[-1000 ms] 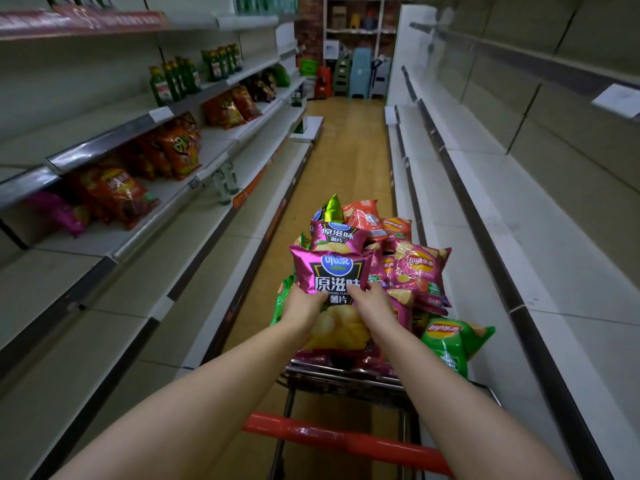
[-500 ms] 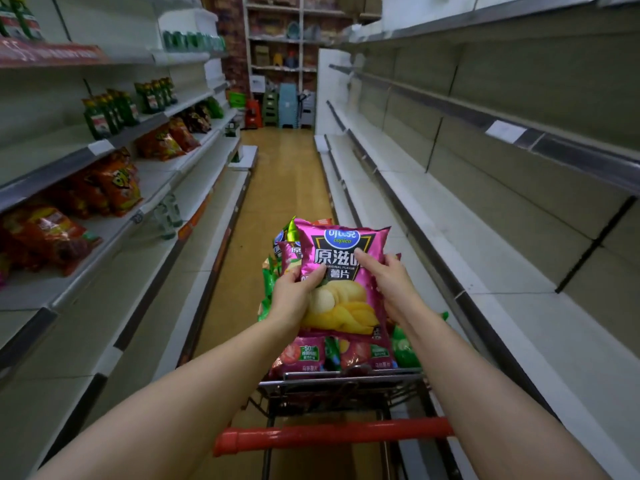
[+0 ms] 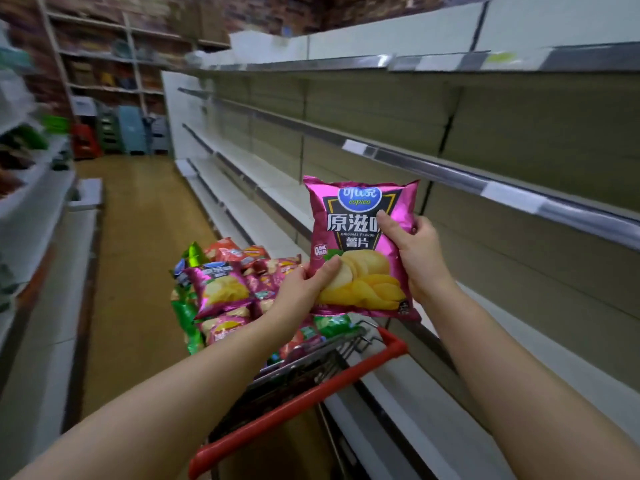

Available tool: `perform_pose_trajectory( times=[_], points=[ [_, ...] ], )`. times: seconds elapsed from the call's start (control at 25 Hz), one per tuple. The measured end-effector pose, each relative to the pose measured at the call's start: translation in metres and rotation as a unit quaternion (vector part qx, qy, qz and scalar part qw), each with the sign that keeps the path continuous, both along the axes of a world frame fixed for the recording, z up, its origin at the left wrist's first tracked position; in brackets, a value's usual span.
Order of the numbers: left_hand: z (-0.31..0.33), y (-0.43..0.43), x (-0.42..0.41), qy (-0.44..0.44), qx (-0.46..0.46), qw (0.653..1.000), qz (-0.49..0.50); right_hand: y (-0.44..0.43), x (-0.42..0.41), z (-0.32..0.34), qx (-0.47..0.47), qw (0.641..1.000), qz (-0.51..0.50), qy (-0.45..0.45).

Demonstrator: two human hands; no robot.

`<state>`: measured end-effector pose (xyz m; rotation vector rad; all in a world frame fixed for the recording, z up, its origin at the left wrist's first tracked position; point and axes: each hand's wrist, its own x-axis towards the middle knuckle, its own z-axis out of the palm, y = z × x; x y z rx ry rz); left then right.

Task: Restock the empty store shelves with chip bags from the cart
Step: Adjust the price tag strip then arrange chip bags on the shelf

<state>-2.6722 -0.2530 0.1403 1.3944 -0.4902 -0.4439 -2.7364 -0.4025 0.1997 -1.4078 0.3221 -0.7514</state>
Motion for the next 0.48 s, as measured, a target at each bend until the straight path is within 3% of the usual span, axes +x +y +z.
perform_pose_trajectory(
  times=[0.12, 0.48],
  points=[
    [0.015, -0.028, -0.029, 0.001, -0.017, 0.999, -0.048, -0.017, -0.049, 0.020, -0.040, 0.997, -0.066, -0.004],
    [0.065, -0.130, -0.170, -0.042, -0.049, 0.983, -0.170, -0.073, -0.233, 0.063, -0.047, 0.976, -0.208, -0.033]
  ],
)
